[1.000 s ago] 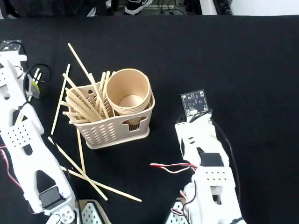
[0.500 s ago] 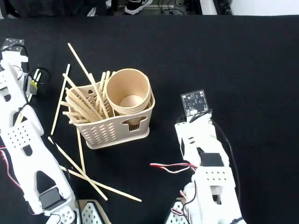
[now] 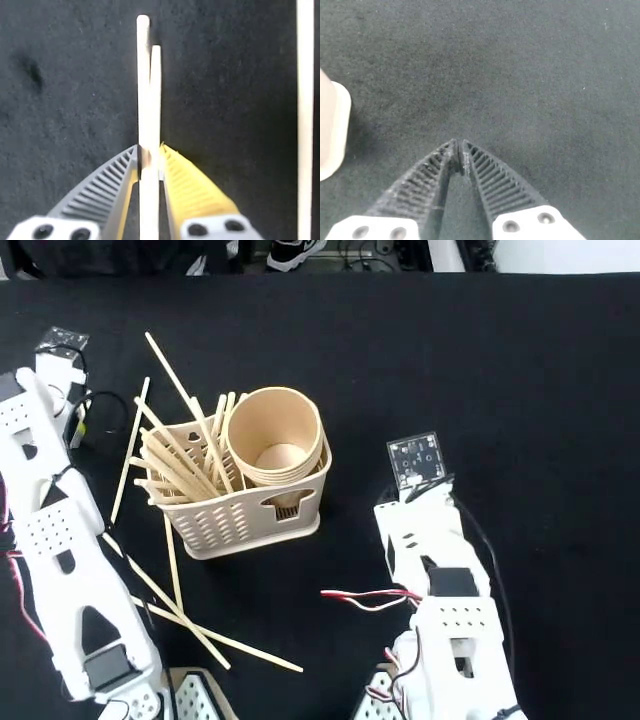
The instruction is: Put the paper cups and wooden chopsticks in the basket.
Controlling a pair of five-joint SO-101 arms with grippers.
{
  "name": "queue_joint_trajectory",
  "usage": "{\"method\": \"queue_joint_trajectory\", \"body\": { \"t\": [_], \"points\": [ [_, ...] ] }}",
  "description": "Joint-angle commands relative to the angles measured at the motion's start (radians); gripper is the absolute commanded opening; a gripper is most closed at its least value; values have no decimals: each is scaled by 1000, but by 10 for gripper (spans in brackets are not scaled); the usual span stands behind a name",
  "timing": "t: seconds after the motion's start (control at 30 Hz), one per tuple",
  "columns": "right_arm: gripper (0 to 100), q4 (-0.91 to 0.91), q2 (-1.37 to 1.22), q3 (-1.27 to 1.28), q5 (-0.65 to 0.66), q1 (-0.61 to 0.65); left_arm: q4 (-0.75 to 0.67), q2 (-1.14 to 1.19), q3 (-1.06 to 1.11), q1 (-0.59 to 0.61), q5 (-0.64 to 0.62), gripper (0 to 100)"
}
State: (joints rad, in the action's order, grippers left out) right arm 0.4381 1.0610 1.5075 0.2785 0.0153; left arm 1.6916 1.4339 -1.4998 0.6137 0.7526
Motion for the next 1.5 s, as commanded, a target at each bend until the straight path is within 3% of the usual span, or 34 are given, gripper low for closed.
{"method": "queue_joint_trajectory", "body": {
  "t": [0.0,0.3,0.6,0.83,1.07,1.17,1.3,1.47],
  "points": [
    [12,0,-4,-10,9,-6,72,40,-117,28,-87,28],
    [12,-2,-4,-10,9,-6,74,-137,-108,25,-184,28],
    [12,-3,-4,-10,9,-6,74,-382,-99,30,-361,28],
    [12,-3,-4,-12,9,-6,74,-582,97,30,-394,28],
    [12,-3,-4,-10,9,-6,75,-1000,174,48,-674,28],
    [12,-3,-4,-10,9,-6,75,-1266,352,36,-712,28],
    [12,-3,-4,-10,9,-6,64,-1676,792,-48,-710,29],
    [12,-3,-4,-8,9,-6,-193,-2162,1331,-231,-717,29]
  ]
}}
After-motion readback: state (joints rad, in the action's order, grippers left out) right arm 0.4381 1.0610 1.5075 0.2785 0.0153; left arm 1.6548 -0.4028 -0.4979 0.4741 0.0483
